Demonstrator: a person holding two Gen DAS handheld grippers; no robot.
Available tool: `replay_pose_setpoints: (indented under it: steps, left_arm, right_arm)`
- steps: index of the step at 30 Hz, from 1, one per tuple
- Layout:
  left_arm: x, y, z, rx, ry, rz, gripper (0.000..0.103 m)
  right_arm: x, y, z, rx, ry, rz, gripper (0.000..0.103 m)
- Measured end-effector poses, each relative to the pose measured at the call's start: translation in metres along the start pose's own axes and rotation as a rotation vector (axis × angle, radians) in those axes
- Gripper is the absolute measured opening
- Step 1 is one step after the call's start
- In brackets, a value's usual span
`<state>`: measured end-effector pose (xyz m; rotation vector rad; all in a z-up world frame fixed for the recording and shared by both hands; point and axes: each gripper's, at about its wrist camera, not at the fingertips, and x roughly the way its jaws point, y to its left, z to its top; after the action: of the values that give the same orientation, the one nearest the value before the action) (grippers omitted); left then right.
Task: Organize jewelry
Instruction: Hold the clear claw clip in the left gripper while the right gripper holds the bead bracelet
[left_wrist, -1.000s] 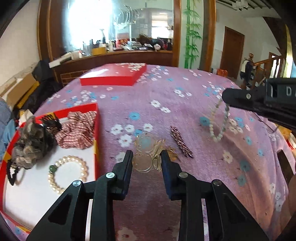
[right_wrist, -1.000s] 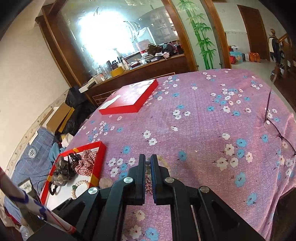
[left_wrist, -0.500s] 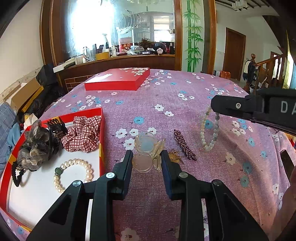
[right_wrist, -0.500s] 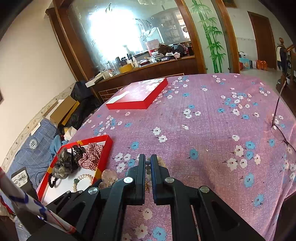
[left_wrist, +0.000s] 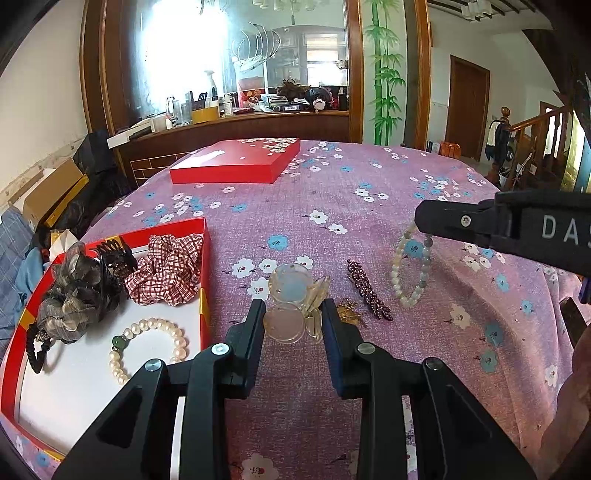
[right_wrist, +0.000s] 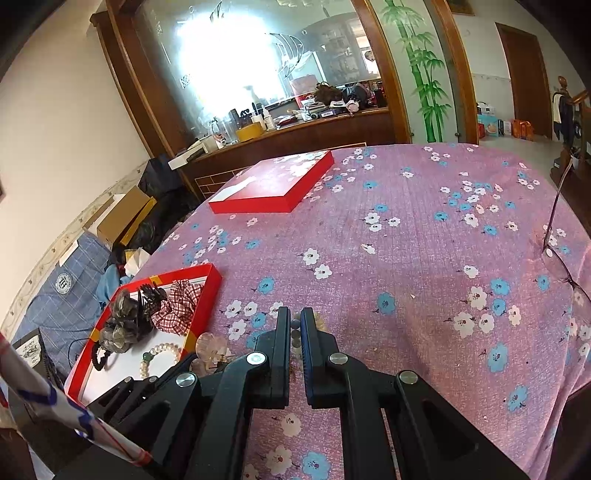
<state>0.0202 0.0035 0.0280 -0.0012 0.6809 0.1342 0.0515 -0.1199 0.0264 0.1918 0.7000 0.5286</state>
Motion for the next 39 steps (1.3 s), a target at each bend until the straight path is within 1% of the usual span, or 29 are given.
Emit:
replay_pose_setpoints:
  steps: [30,39]
  left_arm:
    - [-0.013,0.002,0.000,0.000,-0.046,0.013,0.029]
    - [-0.015,0.002,0.000,-0.002,-0.049,0.012,0.029]
  right_arm:
    - [-0.001,-0.002,0.000,0.004,-0.003,-0.009,0.006]
    - [-0.002,-0.001,0.000,0.002,-0.003,-0.009,0.006]
